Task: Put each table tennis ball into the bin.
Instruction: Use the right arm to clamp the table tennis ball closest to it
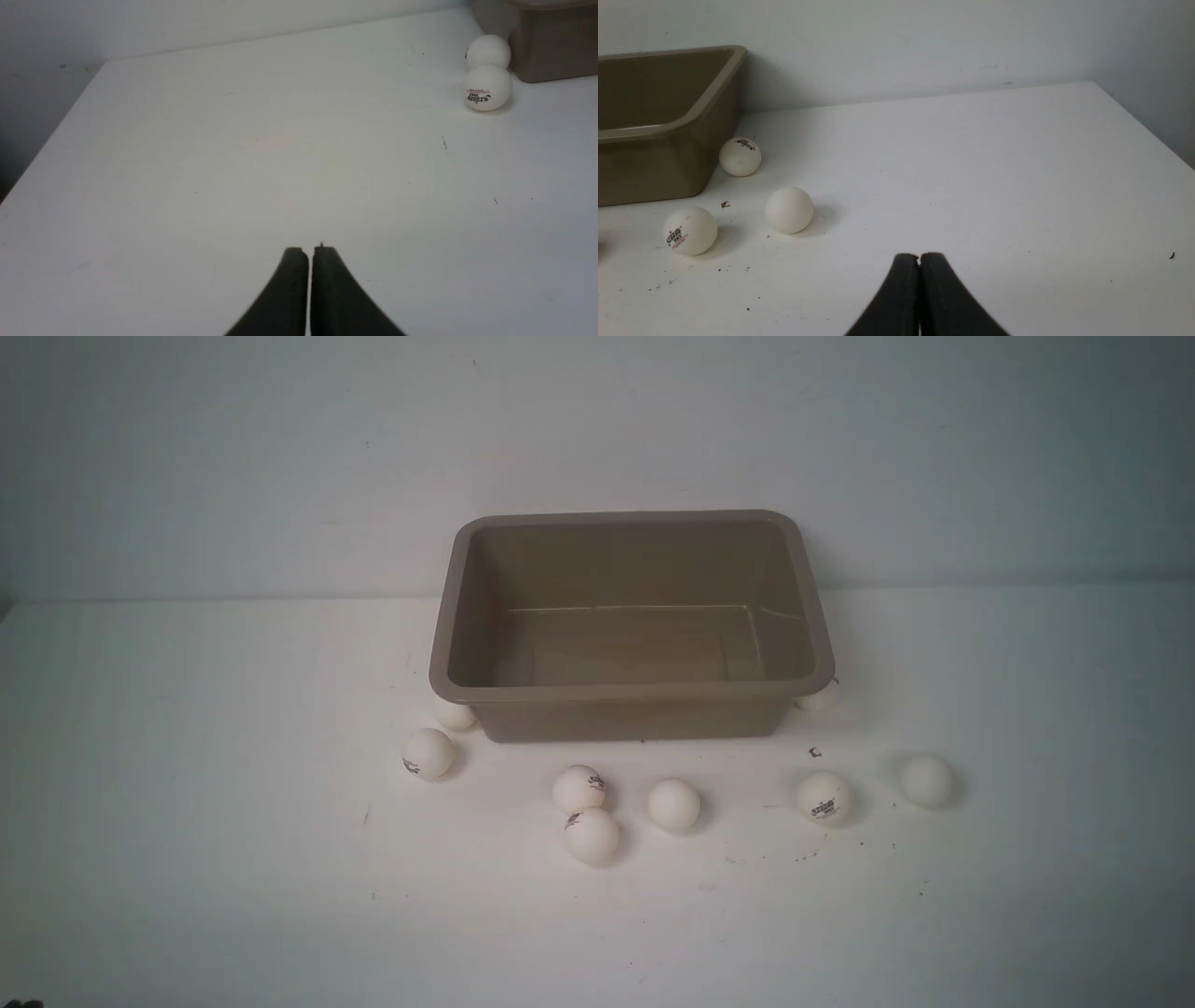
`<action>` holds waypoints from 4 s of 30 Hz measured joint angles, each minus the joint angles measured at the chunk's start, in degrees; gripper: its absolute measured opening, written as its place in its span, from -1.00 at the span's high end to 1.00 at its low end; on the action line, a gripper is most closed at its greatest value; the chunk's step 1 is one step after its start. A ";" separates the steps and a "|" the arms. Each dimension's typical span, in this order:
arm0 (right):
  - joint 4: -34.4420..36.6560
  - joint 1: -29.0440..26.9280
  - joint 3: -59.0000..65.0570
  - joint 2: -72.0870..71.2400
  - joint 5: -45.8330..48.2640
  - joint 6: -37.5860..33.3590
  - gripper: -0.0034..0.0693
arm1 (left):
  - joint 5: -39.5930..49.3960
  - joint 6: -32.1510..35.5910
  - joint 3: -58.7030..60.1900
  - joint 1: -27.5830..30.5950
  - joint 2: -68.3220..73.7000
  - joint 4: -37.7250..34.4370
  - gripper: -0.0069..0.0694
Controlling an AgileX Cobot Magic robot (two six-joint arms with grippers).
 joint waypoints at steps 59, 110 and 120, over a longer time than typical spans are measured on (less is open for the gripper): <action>45.66 0.00 0.41 0.00 -34.61 10.53 0.95 | -17.82 -21.61 0.07 0.00 0.00 -53.37 0.83; -0.04 20.99 -89.93 117.09 40.52 -11.89 0.13 | 12.56 46.52 -41.29 0.00 65.71 -47.25 0.79; -3.51 21.17 -100.20 119.11 47.96 -10.82 -0.33 | 12.49 46.52 -41.30 0.00 65.75 -47.14 0.79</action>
